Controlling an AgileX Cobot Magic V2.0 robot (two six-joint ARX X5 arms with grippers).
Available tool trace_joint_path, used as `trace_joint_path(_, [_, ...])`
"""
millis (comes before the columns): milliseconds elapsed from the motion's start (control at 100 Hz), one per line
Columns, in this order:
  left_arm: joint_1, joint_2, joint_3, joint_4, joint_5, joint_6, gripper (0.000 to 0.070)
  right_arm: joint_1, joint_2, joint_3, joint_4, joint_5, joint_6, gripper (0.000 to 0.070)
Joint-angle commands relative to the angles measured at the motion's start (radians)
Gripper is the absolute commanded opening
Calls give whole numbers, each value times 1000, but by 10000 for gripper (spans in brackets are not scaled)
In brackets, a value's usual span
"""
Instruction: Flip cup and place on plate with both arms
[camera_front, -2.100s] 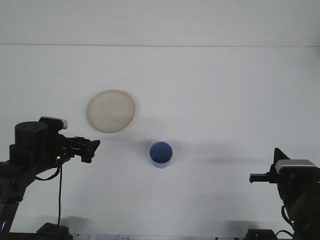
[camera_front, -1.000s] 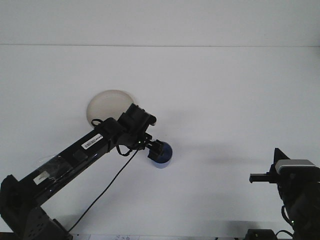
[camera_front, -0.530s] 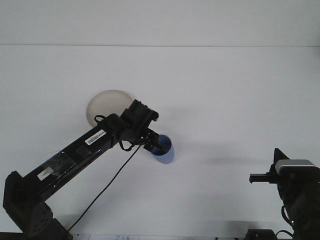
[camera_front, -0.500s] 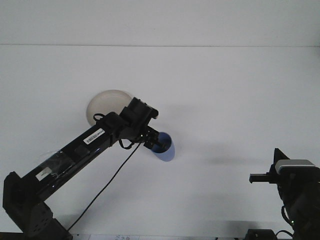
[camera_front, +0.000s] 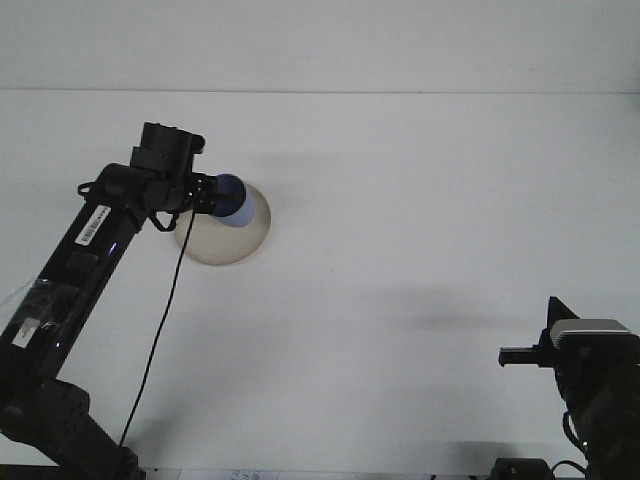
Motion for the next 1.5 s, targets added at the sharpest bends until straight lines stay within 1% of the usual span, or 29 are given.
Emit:
trace_joint_path(0, [10, 35, 19, 6, -3, -3, 8, 1, 7, 9, 9, 0, 14, 0])
trace_joint_path(280, [67, 123, 19, 28, -5, -3, 9, 1, 7, 9, 9, 0, 14, 0])
trace_joint_path(440, [73, 180, 19, 52, -43, -3, 9, 1, 7, 9, 9, 0, 14, 0])
trace_joint_path(640, [79, 213, 19, 67, -46, -3, 12, 1, 7, 9, 9, 0, 14, 0])
trace_joint_path(690, [82, 215, 19, 66, -46, -3, 24, 1, 7, 9, 9, 0, 14, 0])
trace_joint_path(710, [83, 215, 19, 66, -46, -3, 38, 1, 7, 9, 9, 0, 14, 0])
trace_joint_path(740, [84, 215, 19, 66, -46, -3, 88, 1, 7, 9, 9, 0, 14, 0])
trace_joint_path(780, [85, 214, 19, 67, -46, -4, 203, 1, 7, 9, 9, 0, 14, 0])
trace_joint_path(850, [87, 214, 19, 64, -46, -9, 456, 1, 7, 9, 9, 0, 14, 0])
trace_joint_path(880, [88, 214, 19, 63, -46, -16, 547, 1, 7, 9, 9, 0, 14, 0])
trace_joint_path(920, [89, 214, 20, 63, -46, -21, 630, 1, 7, 9, 9, 0, 14, 0])
trace_joint_path(950, [90, 214, 20, 62, -46, -21, 666, 1, 7, 9, 9, 0, 14, 0])
trace_joint_path(980, [93, 214, 23, 59, -46, -21, 679, 1, 7, 9, 9, 0, 14, 0])
trace_joint_path(1180, [108, 150, 66, 8, -45, -27, 678, 1, 7, 9, 9, 0, 14, 0])
trace_joint_path(1370, [112, -19, 52, 0, -45, -30, 672, 1, 7, 9, 9, 0, 14, 0])
trace_joint_path(1490, [109, -159, -15, 18, -45, -45, 666, 1, 7, 9, 10, 0, 14, 0])
